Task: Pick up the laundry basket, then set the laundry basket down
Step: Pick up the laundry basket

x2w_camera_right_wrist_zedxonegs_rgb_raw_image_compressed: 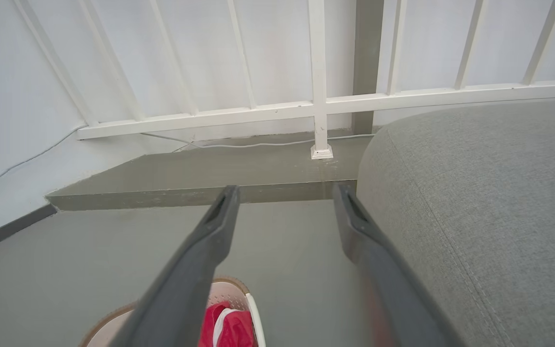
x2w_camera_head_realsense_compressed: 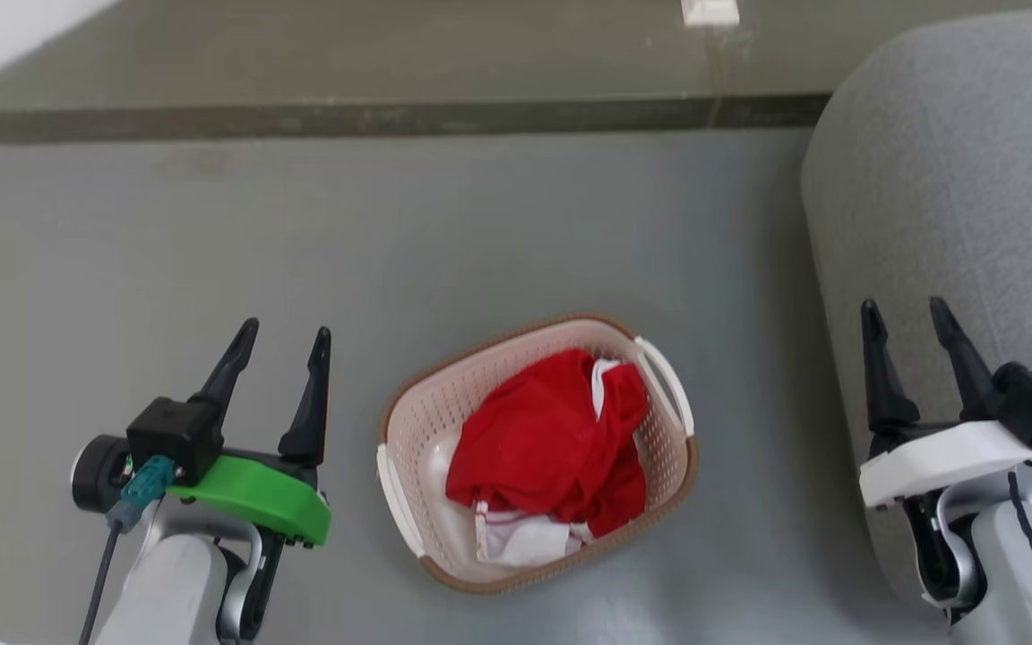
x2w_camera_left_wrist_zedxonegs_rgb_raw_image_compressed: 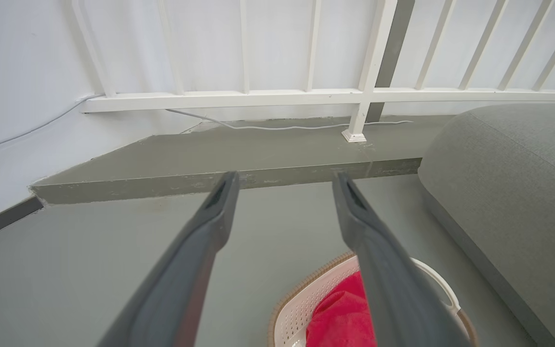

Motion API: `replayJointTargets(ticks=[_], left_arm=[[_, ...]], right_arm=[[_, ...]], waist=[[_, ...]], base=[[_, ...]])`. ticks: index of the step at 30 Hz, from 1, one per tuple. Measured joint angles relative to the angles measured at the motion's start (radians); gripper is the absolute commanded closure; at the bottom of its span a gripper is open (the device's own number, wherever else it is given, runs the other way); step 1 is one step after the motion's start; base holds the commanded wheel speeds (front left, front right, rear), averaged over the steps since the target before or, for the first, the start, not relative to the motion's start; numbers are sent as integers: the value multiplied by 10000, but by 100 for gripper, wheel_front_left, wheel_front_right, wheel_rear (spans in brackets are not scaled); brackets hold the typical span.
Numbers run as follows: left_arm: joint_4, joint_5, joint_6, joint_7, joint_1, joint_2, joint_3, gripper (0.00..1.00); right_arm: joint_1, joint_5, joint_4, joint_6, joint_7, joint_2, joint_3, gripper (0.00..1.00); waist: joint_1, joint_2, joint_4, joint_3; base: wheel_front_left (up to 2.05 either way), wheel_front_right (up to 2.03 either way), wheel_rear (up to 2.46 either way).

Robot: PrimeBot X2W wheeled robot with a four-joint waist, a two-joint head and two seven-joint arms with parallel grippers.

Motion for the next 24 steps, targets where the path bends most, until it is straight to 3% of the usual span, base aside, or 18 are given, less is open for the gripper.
replayJointTargets(ticks=[13,24], left_arm=[[516,-217,-107,412,-358,-117,-81,0],[1643,-913,-295,1827,-1081,-165,-125,0]], right_arm=[[-651,-4,-464,-2,-13,111,-146,0],[-1334,-36,-802,-2,-15,360,-178,0]], waist=[[0,0,-87,1768],[0,0,-293,3324]], base=[[0,0,0],[0,0,0]])
